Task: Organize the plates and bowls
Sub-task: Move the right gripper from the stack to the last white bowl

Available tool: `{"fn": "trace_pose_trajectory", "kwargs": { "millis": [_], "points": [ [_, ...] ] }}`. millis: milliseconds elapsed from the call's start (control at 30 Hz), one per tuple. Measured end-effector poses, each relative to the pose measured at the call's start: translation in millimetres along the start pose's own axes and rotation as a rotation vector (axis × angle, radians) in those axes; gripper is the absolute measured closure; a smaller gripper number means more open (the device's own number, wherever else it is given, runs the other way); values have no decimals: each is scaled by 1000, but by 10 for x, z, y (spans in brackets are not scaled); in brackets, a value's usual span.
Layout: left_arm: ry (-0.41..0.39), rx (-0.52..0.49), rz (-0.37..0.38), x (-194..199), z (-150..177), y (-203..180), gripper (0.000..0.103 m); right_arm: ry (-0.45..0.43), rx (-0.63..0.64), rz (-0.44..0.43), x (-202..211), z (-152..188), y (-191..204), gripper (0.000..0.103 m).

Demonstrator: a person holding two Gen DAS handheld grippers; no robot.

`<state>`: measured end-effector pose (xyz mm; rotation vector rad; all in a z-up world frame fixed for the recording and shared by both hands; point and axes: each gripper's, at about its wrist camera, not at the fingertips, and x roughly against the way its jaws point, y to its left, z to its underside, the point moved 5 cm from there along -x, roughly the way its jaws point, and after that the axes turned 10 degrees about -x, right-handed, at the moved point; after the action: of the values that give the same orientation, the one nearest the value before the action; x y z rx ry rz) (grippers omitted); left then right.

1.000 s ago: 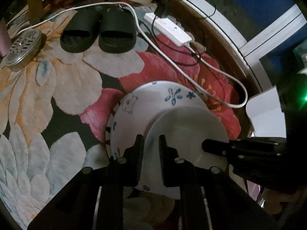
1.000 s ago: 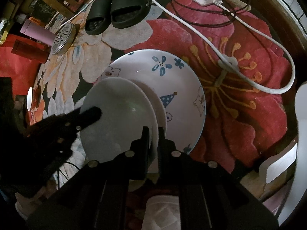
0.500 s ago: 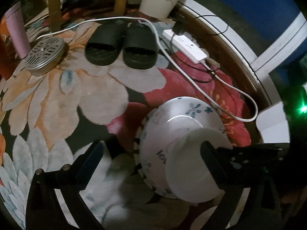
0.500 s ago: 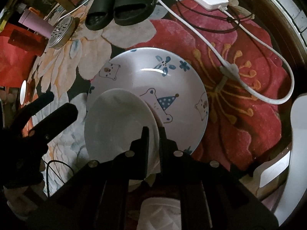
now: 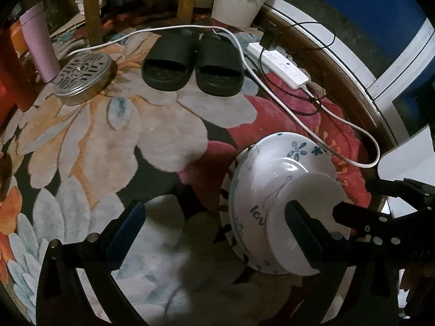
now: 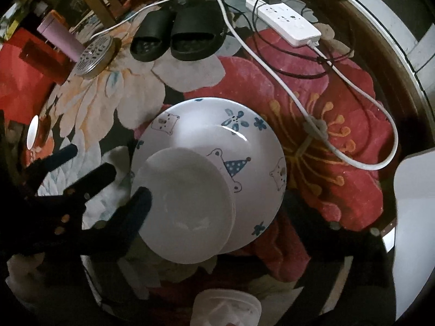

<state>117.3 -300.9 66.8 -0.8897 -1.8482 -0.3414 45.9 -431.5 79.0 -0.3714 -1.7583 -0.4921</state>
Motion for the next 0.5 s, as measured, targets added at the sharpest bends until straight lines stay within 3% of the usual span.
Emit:
{"fn": "trace_pose_trajectory", "kwargs": {
  "millis": [500],
  "points": [
    [3, 62, -99, 257, 254, 627, 1, 4, 50, -30, -36, 67, 470, 3]
  ]
}}
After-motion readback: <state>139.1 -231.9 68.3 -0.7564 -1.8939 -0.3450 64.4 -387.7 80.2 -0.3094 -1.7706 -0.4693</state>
